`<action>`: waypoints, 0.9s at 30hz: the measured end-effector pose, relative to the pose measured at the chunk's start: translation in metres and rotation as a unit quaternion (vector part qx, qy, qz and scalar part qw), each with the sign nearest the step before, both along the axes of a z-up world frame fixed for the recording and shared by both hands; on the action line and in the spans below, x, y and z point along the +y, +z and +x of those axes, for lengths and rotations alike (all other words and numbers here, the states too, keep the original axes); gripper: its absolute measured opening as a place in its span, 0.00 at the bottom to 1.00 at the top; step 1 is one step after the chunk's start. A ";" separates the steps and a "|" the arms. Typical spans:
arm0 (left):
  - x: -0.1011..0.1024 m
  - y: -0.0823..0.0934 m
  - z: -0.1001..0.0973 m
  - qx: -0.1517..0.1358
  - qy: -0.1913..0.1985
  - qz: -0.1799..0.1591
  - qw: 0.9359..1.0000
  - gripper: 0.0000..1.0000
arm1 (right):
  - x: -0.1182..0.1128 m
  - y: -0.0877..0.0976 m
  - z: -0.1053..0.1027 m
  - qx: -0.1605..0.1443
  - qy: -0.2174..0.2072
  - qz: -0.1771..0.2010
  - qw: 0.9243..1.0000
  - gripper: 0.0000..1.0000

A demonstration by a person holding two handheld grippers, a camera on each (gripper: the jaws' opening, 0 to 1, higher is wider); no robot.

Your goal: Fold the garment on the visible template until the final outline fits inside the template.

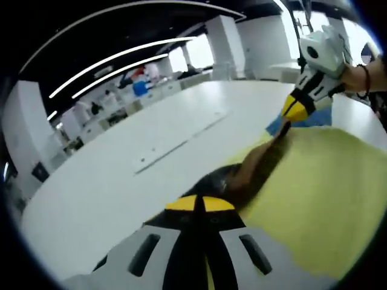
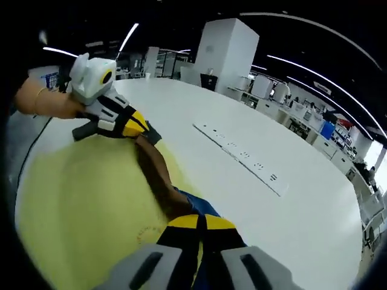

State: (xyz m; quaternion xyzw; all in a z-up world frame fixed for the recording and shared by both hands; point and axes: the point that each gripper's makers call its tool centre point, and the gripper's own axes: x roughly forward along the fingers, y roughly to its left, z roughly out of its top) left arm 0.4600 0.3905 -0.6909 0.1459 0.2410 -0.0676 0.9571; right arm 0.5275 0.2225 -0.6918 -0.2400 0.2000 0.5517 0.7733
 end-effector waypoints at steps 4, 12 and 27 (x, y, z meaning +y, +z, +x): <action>-0.001 0.002 0.006 -0.006 0.015 -0.005 1.000 0.00 | 0.004 0.002 0.010 0.005 -0.016 0.010 1.000 0.00; 0.005 -0.002 0.022 -0.014 0.059 -0.025 0.998 0.00 | 0.009 -0.003 0.028 0.023 -0.064 0.039 0.997 0.00; 0.020 -0.016 0.042 -0.016 0.124 -0.035 0.992 0.00 | 0.020 -0.019 0.057 0.025 -0.125 0.031 0.991 0.00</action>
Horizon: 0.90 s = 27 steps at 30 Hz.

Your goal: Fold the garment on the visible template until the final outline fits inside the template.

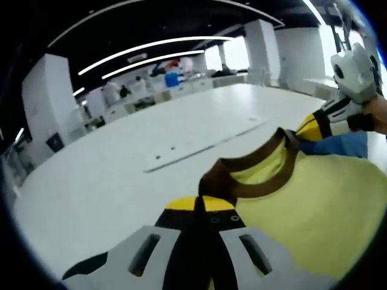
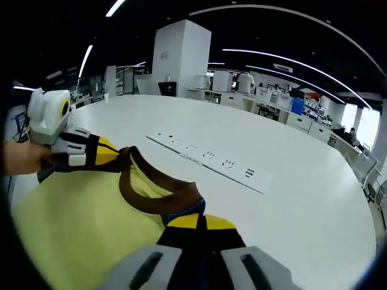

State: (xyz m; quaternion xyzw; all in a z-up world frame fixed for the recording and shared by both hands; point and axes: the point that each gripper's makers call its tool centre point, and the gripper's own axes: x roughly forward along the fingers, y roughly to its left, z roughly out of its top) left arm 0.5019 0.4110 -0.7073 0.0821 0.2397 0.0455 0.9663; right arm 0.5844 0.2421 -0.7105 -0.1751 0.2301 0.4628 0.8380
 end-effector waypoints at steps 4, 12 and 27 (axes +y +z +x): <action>0.005 -0.001 0.003 0.000 0.011 -0.008 1.000 0.00 | -0.003 -0.003 0.012 -0.002 -0.019 -0.007 1.000 0.00; 0.013 -0.010 0.008 0.018 0.017 -0.003 1.000 0.02 | -0.004 -0.002 0.016 0.023 -0.040 0.007 0.999 0.00; 0.013 0.012 0.004 0.003 0.009 0.000 1.000 0.56 | -0.013 0.007 0.013 0.059 -0.049 0.021 0.997 0.43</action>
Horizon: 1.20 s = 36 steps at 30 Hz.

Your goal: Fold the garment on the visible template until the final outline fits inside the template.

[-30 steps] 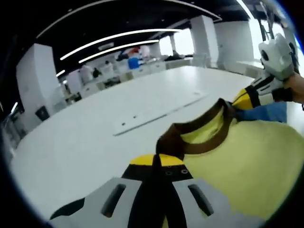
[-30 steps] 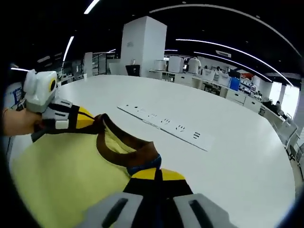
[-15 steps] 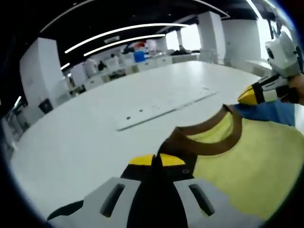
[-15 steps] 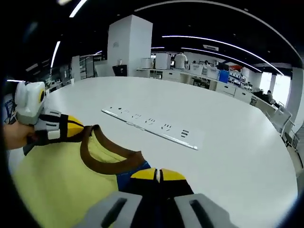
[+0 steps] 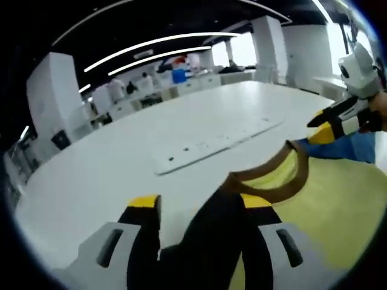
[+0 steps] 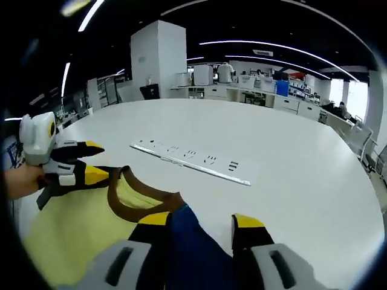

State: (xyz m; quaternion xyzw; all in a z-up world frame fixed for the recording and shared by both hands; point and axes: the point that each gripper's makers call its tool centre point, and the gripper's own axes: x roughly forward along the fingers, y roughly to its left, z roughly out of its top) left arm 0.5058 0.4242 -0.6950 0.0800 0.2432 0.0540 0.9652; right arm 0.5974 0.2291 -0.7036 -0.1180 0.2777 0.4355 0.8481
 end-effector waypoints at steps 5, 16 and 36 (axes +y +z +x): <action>-0.005 0.012 -0.005 -0.010 -0.009 -0.012 1.000 0.74 | -0.011 0.012 -0.002 0.003 0.004 -0.004 1.000 0.54; -0.017 0.037 -0.031 -0.008 -0.019 -0.042 0.999 0.99 | -0.046 0.034 -0.020 0.041 -0.010 -0.007 0.999 0.76; -0.042 0.085 -0.096 -0.004 -0.066 -0.034 0.997 0.99 | -0.126 0.050 -0.049 0.065 -0.039 -0.012 0.997 0.89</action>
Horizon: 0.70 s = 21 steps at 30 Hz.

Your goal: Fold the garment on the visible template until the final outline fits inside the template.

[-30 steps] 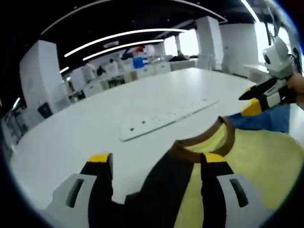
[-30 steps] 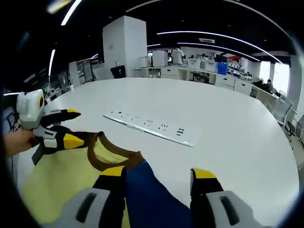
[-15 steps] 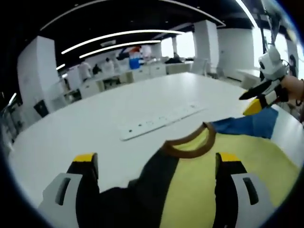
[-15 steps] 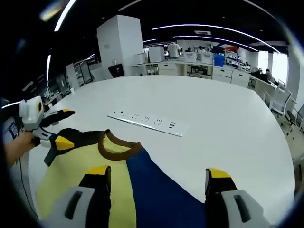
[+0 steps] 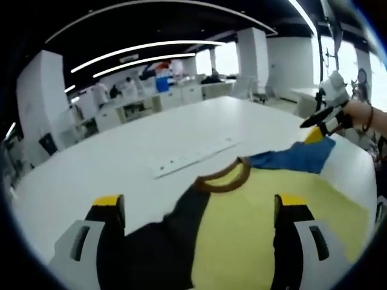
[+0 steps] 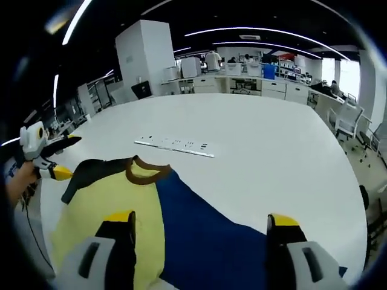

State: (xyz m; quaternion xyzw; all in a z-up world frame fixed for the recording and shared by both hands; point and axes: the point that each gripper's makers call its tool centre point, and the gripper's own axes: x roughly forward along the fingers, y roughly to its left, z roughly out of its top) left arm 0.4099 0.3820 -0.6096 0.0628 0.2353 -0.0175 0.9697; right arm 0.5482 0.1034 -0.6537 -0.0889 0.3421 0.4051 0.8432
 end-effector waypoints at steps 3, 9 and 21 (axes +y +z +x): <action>-0.006 0.003 -0.011 0.002 -0.008 0.001 1.000 0.99 | -0.016 0.001 0.000 0.000 -0.010 -0.004 1.000 0.89; -0.016 0.008 -0.031 0.006 -0.018 -0.023 1.000 0.99 | -0.051 0.000 -0.001 0.000 -0.030 -0.017 0.999 0.90; -0.023 0.009 -0.068 0.020 -0.028 -0.006 0.999 0.99 | -0.113 -0.007 0.003 -0.011 -0.059 -0.038 0.997 0.87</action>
